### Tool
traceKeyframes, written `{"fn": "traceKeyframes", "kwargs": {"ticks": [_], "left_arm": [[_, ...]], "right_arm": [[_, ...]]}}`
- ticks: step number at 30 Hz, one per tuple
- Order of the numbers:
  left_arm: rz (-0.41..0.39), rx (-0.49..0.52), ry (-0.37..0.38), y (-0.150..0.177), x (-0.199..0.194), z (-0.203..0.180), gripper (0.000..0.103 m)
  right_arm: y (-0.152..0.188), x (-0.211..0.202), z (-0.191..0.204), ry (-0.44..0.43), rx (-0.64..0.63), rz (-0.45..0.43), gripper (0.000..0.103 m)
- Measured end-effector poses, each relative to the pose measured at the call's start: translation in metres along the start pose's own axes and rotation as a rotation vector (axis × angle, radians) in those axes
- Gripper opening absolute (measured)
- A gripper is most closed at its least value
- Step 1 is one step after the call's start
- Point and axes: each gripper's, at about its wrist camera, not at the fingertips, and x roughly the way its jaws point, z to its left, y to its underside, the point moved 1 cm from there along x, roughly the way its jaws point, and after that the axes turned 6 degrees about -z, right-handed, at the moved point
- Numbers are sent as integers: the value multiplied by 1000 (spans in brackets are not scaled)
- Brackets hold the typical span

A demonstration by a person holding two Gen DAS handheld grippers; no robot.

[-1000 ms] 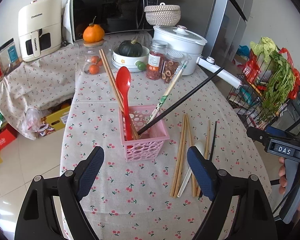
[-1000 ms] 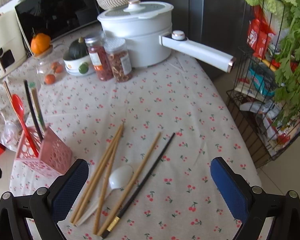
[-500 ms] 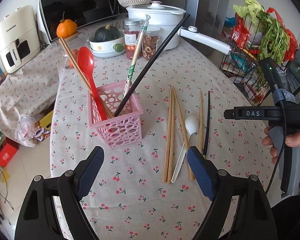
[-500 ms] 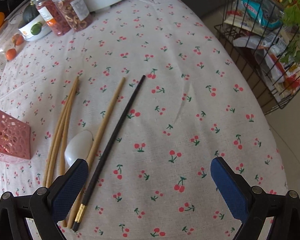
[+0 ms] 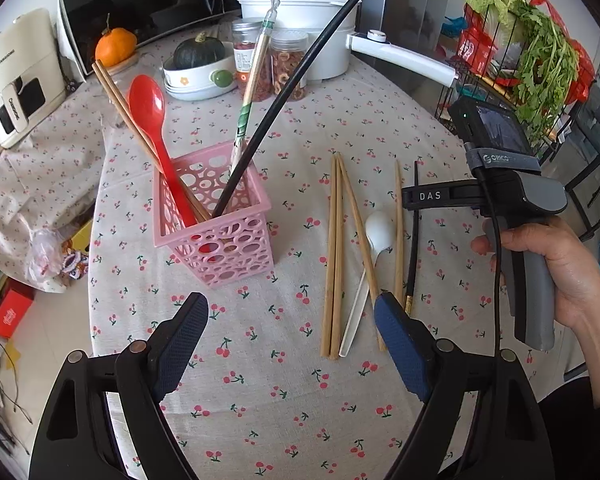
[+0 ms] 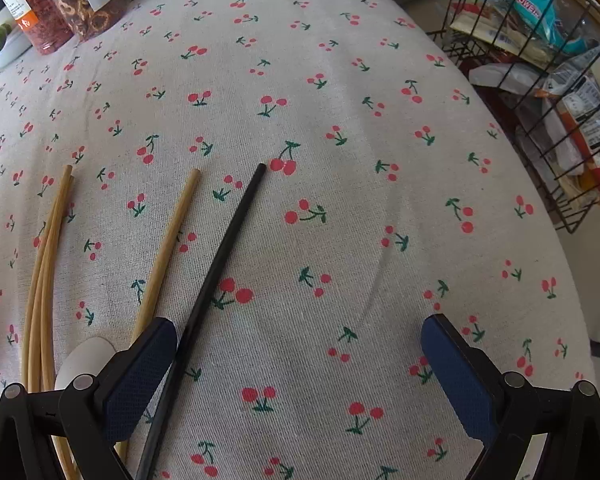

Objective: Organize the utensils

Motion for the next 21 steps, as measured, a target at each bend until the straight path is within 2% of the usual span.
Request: {"fn": "traceKeyframes", "kwargs": {"ticks": [9,18,20,21], "left_arm": [[10,19,6,0,3,-7,87],[25,33,-2,2,9,-12,87],[27,35,0,2,10,-13,87],[27,37,0,2,10,-13,87]], "right_arm": [[7,-2,0,-21,-32,-45,103],[18,-5,0,-60,-131,45,103],[20,-7,0,-72,-147,45,100],[21,-10,0,-77,-154,40,94]]}}
